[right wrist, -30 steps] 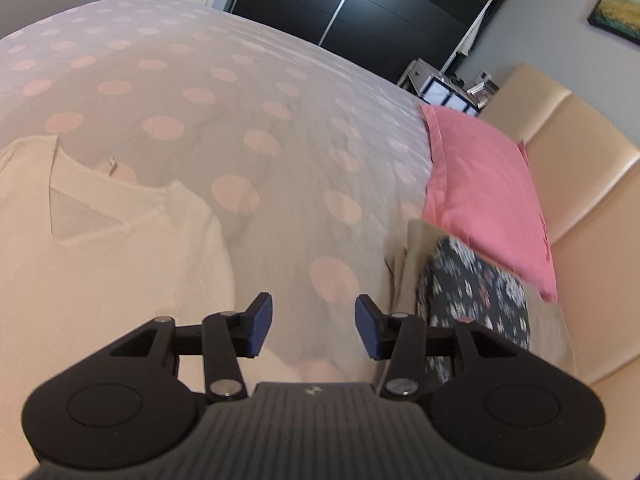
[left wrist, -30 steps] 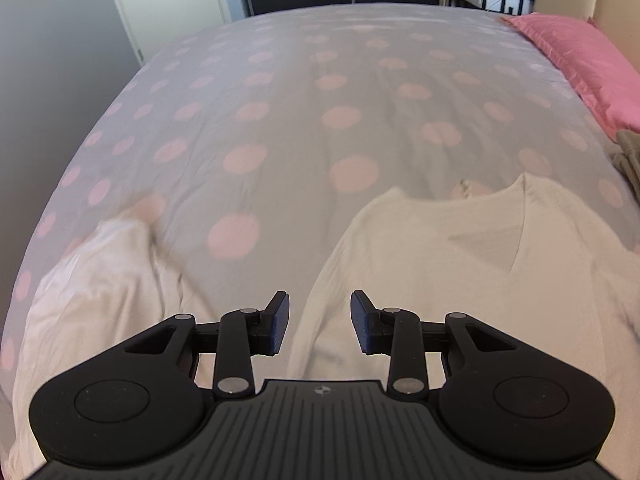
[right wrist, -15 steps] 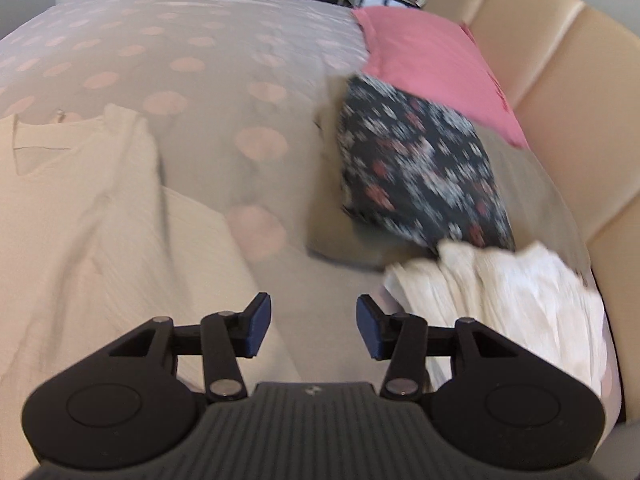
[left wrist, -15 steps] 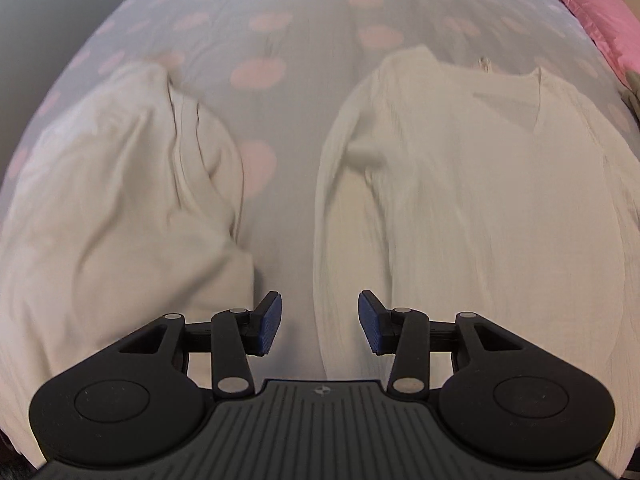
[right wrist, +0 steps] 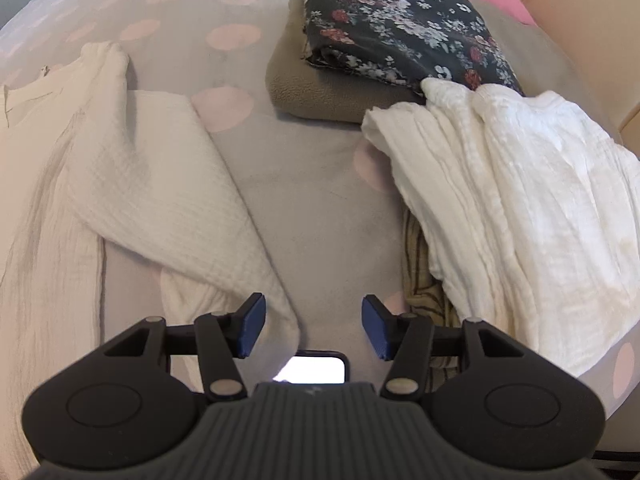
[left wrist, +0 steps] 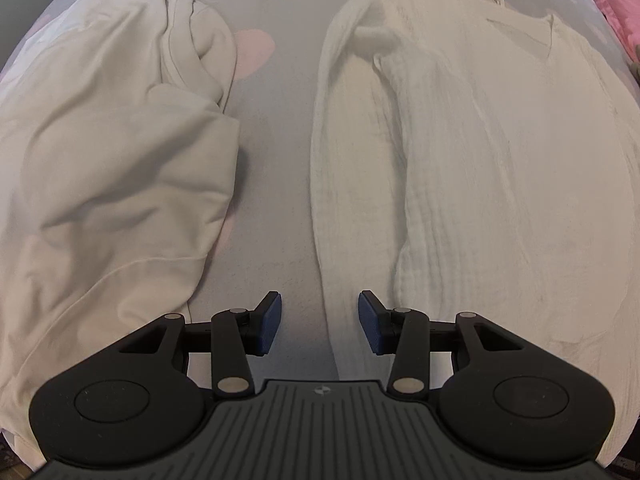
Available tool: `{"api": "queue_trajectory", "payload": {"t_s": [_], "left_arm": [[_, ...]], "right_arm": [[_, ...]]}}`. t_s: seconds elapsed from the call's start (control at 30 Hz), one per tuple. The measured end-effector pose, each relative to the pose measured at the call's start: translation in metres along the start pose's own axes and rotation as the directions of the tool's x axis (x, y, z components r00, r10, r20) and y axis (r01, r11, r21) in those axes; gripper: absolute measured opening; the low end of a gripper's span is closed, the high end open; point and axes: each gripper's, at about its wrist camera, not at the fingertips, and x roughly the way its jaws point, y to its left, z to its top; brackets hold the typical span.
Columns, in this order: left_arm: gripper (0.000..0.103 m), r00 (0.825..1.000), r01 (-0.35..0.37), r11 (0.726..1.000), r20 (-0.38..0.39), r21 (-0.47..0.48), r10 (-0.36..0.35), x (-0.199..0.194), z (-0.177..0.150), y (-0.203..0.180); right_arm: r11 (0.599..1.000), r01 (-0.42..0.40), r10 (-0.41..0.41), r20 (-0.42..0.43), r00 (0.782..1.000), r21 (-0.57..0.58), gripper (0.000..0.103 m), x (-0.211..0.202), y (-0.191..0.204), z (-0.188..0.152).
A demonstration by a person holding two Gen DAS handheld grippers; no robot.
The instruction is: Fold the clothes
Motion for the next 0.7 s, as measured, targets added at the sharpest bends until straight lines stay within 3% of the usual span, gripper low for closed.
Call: {"api": "queue_trajectory", "payload": {"t_s": [0.17, 0.27, 0.3, 0.4, 0.53, 0.7], "left_arm": [[0.040, 1.000, -0.015, 1.000, -0.014, -0.002, 0.015, 0.004, 0.001, 0.000], [0.040, 1.000, -0.017, 1.000, -0.015, -0.006, 0.017, 0.003, 0.003, -0.001], [0.040, 1.000, -0.017, 1.000, -0.016, -0.007, 0.017, 0.003, 0.003, -0.002], [0.040, 0.999, -0.027, 1.000, -0.022, -0.016, 0.027, 0.004, 0.003, -0.003], [0.040, 0.999, -0.030, 0.999, -0.026, -0.028, 0.030, 0.003, 0.003, -0.002], [0.040, 0.999, -0.041, 0.999, -0.032, -0.035, 0.040, 0.005, 0.003, 0.000]], "right_arm": [[1.000, -0.025, 0.025, -0.047, 0.999, -0.002, 0.057, 0.010, -0.004, -0.009], [0.999, -0.021, 0.019, -0.039, 0.999, -0.041, 0.051, 0.013, 0.008, -0.011], [0.999, -0.020, 0.018, -0.034, 0.999, -0.049, 0.045, 0.013, 0.012, -0.010], [0.997, -0.026, 0.025, -0.011, 1.000, -0.075, 0.009, 0.012, 0.026, -0.005], [0.991, -0.052, 0.059, 0.059, 0.997, -0.120, 0.005, -0.003, 0.043, 0.002], [0.951, -0.230, 0.262, 0.140, 0.955, -0.209, 0.004, -0.034, 0.075, 0.010]]}}
